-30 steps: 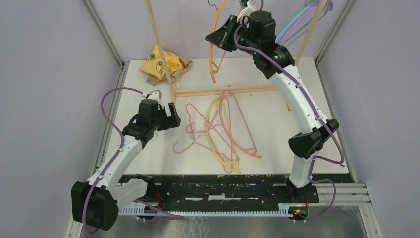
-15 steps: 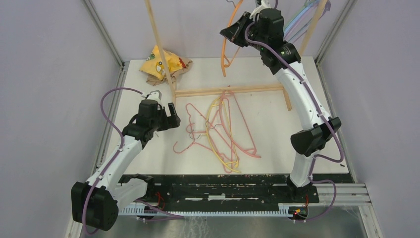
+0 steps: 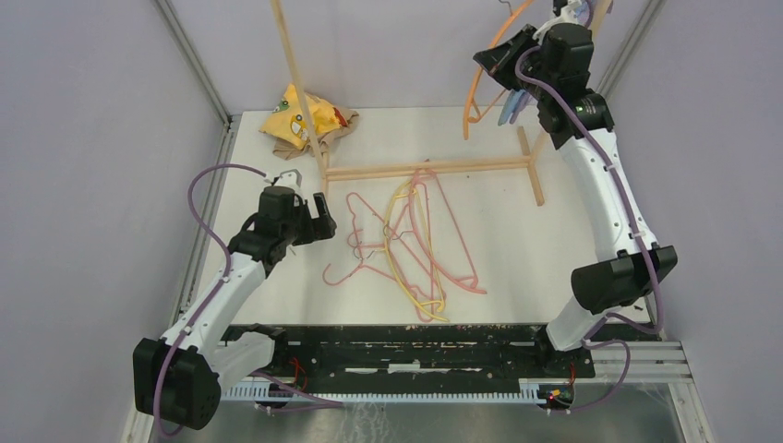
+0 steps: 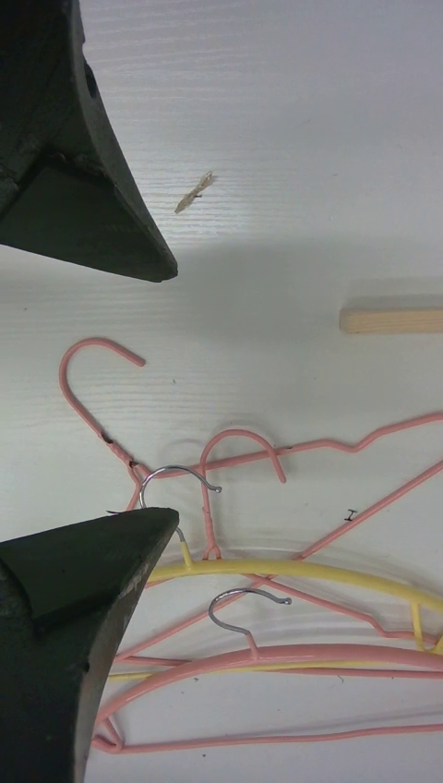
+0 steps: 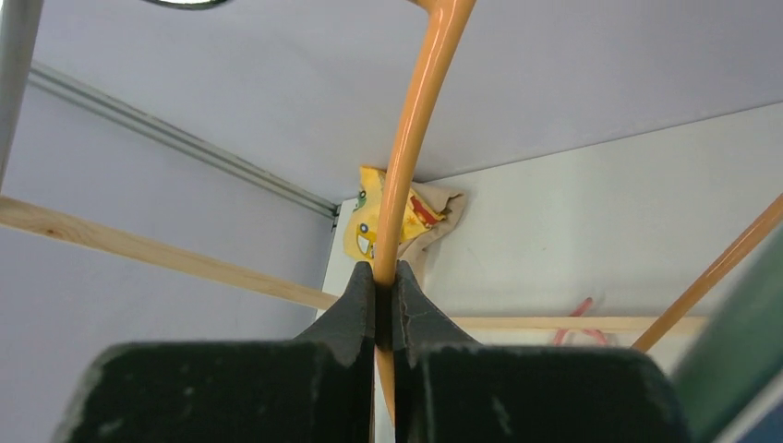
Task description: Organize the hangers
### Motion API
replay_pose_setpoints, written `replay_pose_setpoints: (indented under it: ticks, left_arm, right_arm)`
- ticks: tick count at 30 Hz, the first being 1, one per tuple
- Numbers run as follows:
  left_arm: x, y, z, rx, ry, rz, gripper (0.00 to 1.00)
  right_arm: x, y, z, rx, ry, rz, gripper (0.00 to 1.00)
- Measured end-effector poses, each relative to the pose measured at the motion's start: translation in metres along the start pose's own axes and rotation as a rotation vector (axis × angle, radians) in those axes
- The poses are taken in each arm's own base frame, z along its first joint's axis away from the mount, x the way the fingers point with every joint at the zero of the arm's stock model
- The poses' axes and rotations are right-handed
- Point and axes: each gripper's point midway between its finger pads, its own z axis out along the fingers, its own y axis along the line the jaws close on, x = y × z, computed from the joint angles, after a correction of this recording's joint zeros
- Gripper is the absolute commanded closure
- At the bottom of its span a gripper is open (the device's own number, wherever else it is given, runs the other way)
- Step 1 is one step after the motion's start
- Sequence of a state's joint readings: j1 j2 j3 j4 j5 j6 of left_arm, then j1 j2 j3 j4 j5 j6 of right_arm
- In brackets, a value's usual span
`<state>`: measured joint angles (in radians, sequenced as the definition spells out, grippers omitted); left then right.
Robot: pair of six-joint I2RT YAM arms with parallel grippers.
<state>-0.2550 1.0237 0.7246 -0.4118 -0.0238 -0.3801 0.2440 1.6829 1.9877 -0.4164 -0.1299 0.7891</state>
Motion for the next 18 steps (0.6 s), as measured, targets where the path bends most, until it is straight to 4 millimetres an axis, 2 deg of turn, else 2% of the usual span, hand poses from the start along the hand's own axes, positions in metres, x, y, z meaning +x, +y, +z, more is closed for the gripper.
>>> replay_pose_setpoints:
  ticks: [6,9,15,18]
  left_arm:
    - [0.007,0.003,0.002,-0.006,0.016,0.001,0.01]
    - [0.010,0.004,0.003,-0.009,0.023,0.001,0.01]
    - [0.012,0.005,0.003,-0.010,0.026,0.001,0.01]
    - [0.012,0.005,0.004,-0.011,0.028,0.001,0.01]
  right_arm:
    - [-0.020,-0.022,-0.013,0.049,-0.041,0.016,0.80]
    - [-0.025,-0.029,-0.018,0.080,-0.055,0.018,0.69]
    - [-0.025,-0.030,-0.028,0.097,-0.050,0.006,0.38]
    - [-0.026,-0.023,-0.036,0.079,-0.043,-0.007,0.30]
